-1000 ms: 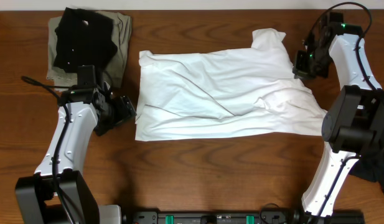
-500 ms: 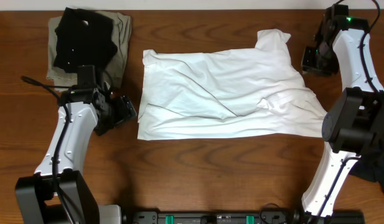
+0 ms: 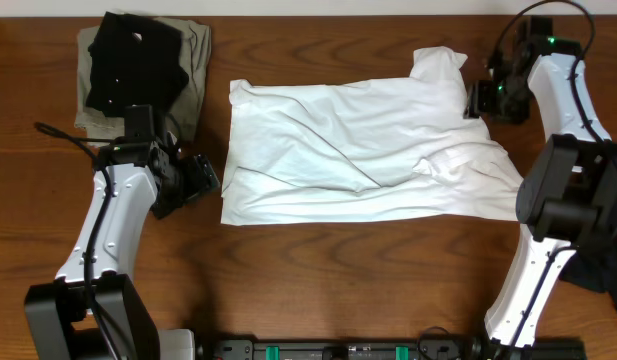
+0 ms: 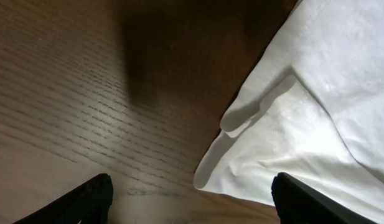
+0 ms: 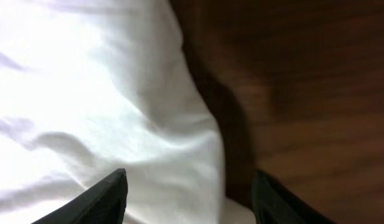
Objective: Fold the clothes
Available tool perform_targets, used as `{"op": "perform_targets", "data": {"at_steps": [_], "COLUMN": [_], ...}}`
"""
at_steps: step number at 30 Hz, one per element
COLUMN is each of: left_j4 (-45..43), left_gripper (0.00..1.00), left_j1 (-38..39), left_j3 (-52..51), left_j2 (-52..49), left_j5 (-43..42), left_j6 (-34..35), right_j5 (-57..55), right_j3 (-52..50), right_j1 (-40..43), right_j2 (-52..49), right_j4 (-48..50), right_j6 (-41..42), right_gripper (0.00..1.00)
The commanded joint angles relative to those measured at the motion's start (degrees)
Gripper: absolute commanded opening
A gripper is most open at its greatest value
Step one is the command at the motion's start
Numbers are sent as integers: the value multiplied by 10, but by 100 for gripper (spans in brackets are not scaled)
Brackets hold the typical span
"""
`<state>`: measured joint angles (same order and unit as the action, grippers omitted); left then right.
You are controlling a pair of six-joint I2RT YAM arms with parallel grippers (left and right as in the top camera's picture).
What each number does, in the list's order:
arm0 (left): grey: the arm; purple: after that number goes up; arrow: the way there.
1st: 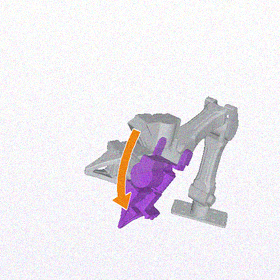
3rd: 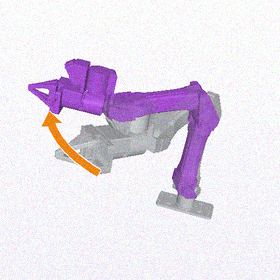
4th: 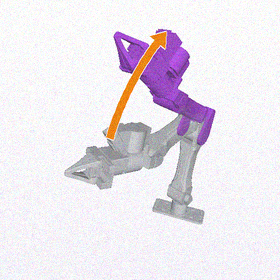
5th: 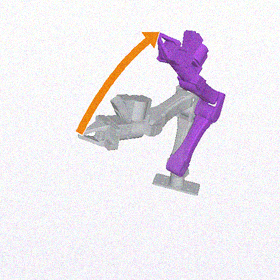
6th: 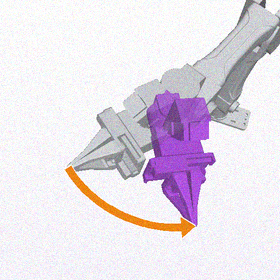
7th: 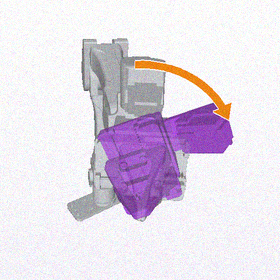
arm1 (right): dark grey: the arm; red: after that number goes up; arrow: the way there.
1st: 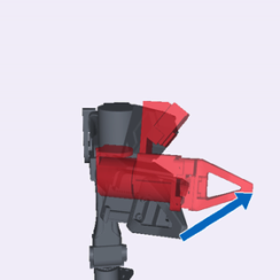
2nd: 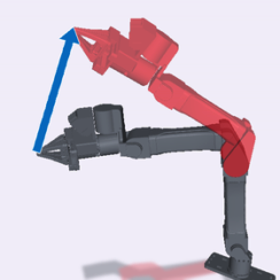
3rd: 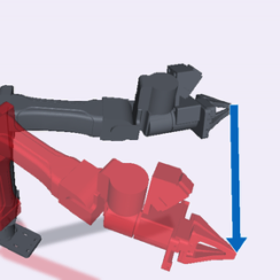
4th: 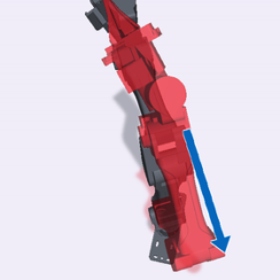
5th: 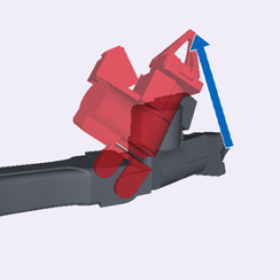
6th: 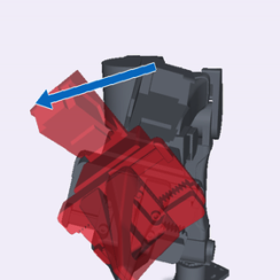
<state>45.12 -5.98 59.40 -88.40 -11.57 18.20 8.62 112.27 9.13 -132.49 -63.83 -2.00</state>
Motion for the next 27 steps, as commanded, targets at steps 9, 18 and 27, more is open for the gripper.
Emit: {"op": "perform_targets", "data": {"at_steps": [9,18,27], "left_j4": [2,2,2], "left_gripper": [84,84,84], "left_j1": [-4,-4,-4], "left_j3": [-3,-3,-3], "left_j2": [-3,-3,-3], "left_j5": [7,7,7], "left_j6": [0,0,0], "right_j5": [126,59,-38], "right_j3": [-7,32,96], "right_j1": [41,42,39], "right_j2": [-71,-70,-69], "right_j4": [-4,-23,-67], "right_j6": [-49,5,79], "right_gripper": [46,1,1]}}
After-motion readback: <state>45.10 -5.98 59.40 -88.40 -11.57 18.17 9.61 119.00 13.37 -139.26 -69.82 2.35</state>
